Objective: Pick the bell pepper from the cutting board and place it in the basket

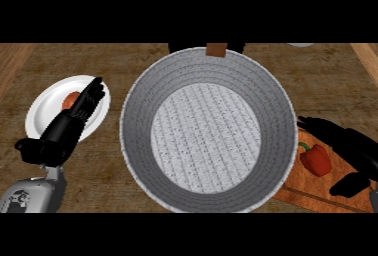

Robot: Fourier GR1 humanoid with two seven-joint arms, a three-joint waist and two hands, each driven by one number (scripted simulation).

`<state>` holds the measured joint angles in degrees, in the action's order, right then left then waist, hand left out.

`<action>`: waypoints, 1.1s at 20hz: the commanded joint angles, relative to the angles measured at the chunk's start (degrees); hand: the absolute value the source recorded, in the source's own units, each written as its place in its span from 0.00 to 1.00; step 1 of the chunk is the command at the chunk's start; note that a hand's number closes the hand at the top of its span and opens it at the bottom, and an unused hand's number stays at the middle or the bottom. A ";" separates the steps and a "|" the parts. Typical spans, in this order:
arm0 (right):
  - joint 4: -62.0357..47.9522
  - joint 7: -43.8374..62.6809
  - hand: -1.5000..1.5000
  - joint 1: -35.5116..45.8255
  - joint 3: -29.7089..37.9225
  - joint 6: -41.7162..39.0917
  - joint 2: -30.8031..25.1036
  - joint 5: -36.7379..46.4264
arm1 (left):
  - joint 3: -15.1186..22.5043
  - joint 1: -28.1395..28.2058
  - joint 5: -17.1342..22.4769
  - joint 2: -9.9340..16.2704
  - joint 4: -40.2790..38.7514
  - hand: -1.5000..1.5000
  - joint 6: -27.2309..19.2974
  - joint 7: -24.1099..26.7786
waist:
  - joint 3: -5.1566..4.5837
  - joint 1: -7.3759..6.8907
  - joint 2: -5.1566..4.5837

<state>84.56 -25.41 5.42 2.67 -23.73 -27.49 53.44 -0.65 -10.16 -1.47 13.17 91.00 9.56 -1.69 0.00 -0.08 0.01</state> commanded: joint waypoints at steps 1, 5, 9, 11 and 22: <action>-3.13 -0.95 0.00 -1.50 -0.71 3.99 1.73 3.41 | -0.24 2.71 0.34 -0.77 3.84 0.50 1.02 -1.70 | 0.00 -0.02 0.02; -6.13 1.78 0.00 5.11 -1.02 0.19 2.57 4.63 | -1.72 0.11 -0.47 -0.83 0.99 0.50 1.49 -0.73 | 0.00 -0.06 -0.02; -11.95 -3.92 0.00 5.51 0.80 0.21 -0.86 4.72 | -1.47 0.78 -1.22 -1.99 -1.01 0.50 1.81 2.02 | 0.00 -0.08 -0.03; -10.84 0.17 0.00 5.57 -2.60 1.68 3.99 7.16 | -2.86 -2.46 -0.71 -0.66 -2.10 0.50 2.78 -0.58 | 0.00 -0.02 -0.03; -10.33 -6.17 1.00 -0.19 -4.44 6.62 2.01 12.06 | -0.94 2.42 -2.97 -3.38 4.20 0.50 1.65 -2.04 | 0.01 0.01 0.02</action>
<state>76.18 -30.25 6.86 -0.95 -20.95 -26.34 63.50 -2.94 -8.43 -3.12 11.19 92.35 12.41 -1.16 -0.61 -0.08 0.35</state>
